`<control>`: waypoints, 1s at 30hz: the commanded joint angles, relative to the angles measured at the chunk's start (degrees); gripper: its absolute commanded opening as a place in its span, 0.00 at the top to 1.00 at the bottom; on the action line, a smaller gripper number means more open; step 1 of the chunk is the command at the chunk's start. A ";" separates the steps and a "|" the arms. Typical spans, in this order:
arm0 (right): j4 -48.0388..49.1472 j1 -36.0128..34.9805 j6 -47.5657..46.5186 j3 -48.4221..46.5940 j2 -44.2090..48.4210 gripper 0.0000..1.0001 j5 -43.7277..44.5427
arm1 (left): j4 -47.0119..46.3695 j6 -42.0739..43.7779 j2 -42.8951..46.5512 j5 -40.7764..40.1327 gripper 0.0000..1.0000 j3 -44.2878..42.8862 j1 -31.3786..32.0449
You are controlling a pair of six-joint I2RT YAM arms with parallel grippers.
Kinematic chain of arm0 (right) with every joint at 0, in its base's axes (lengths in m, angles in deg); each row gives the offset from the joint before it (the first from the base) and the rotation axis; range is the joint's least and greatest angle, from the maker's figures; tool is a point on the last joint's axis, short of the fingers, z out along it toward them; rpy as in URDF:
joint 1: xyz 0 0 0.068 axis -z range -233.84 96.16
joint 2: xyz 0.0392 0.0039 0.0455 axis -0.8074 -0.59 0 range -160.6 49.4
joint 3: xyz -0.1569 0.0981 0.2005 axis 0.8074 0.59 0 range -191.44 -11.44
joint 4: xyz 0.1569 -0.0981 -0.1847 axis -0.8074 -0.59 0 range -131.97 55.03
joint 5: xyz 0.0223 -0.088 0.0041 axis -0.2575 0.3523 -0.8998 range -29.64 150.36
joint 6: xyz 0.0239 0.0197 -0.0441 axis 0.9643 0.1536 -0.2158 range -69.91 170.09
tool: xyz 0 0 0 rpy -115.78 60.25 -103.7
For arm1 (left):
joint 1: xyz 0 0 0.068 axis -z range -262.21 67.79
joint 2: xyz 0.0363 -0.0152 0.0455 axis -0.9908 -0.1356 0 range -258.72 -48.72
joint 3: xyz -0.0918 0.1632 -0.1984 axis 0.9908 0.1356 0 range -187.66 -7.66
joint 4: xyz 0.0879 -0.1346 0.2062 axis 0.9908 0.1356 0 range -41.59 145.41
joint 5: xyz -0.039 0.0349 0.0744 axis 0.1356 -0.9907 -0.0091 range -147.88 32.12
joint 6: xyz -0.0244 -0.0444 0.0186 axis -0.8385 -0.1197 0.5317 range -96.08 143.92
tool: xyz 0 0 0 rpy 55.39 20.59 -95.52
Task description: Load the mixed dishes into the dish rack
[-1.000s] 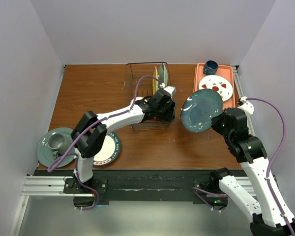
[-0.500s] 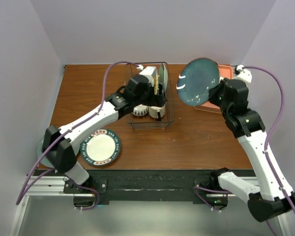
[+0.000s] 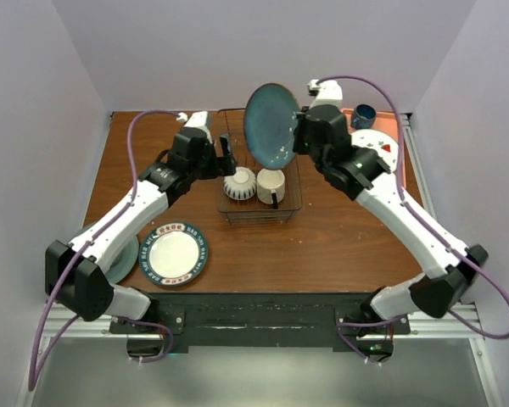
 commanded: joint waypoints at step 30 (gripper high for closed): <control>23.57 -10.56 -22.12 -30.54 -39.45 1.00 46.19 | 2.51 -1.93 6.57 2.21 0.04 8.05 -12.89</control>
